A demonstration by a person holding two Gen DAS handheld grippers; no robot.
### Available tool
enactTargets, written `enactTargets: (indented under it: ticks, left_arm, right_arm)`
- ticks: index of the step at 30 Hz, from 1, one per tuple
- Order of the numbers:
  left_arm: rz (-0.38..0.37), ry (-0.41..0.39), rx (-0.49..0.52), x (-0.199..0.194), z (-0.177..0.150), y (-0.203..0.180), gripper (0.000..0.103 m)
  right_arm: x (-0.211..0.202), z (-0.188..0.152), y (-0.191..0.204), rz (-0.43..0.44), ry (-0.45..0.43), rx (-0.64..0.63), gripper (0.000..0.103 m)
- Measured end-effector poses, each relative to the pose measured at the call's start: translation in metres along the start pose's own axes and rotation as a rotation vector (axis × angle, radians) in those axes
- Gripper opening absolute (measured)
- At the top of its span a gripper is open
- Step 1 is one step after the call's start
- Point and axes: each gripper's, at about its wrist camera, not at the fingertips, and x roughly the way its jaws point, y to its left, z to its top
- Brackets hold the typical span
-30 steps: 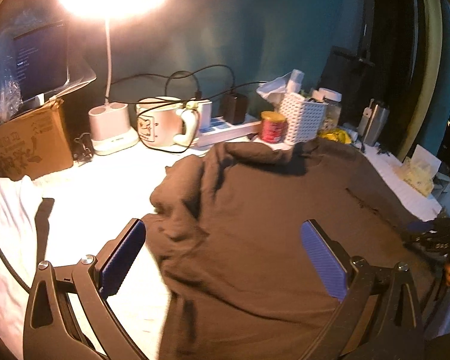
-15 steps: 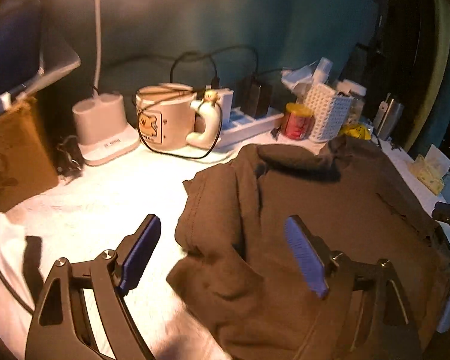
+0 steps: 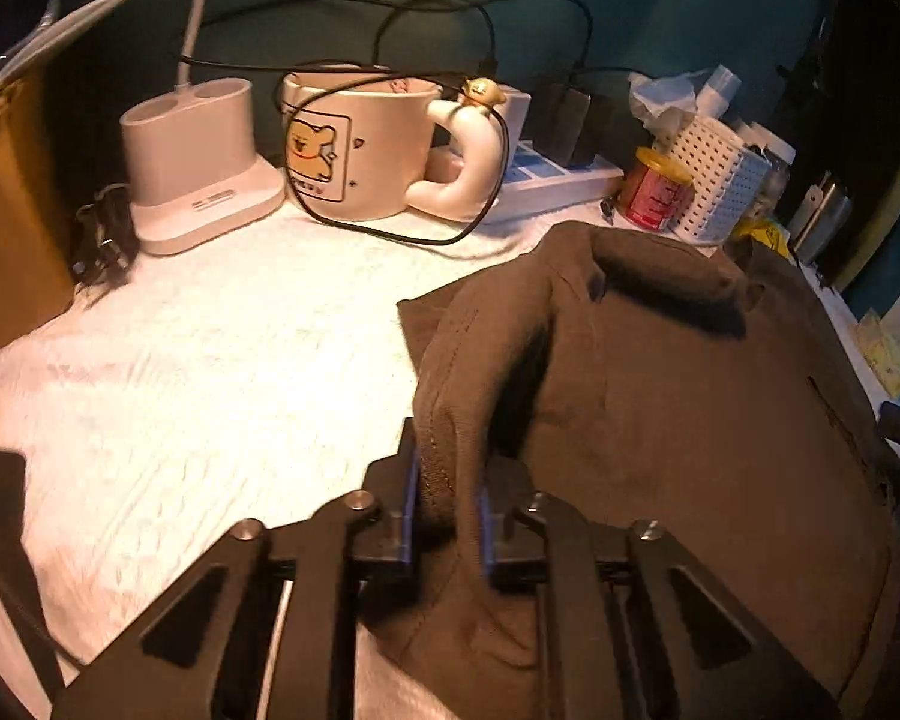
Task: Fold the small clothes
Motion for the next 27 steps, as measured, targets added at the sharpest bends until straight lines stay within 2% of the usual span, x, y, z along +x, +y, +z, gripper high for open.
enactTargets:
  ticks: [4,6,7,10,15,20,25,27]
  left_arm:
    - [0.049,-0.044,-0.004,-0.016,-0.009,-0.002,0.009]
    - [0.052,-0.057,-0.022,-0.021,-0.010,0.002,0.009]
    - [0.051,-0.058,-0.031,-0.022,-0.011,0.003,0.009]
    - [0.040,-0.061,-0.057,-0.024,-0.015,0.005,0.009]
    - [0.030,-0.067,-0.070,-0.023,-0.018,0.005,0.009]
    - [0.009,-0.062,-0.086,-0.023,-0.018,0.008,0.009]
    - [-0.036,-0.054,-0.106,-0.022,-0.020,0.010,0.009]
    - [-0.045,-0.061,-0.101,-0.023,-0.021,0.008,0.009]
  right_arm:
    - [0.020,0.018,0.030,0.065,0.013,-0.064,0.058]
    - [0.030,0.030,0.048,0.131,0.008,-0.096,0.058]
    - [0.037,0.037,0.061,0.192,0.006,-0.112,0.058]
    - [0.055,0.053,0.094,0.277,0.035,-0.181,0.045]
    - [0.089,0.076,0.145,0.374,0.075,-0.284,0.041]
    - [0.123,0.099,0.172,0.356,0.065,-0.340,0.040]
    - [0.139,0.136,0.164,0.242,-0.021,-0.297,0.040]
    - [0.133,0.144,0.158,0.237,-0.041,-0.271,0.040]
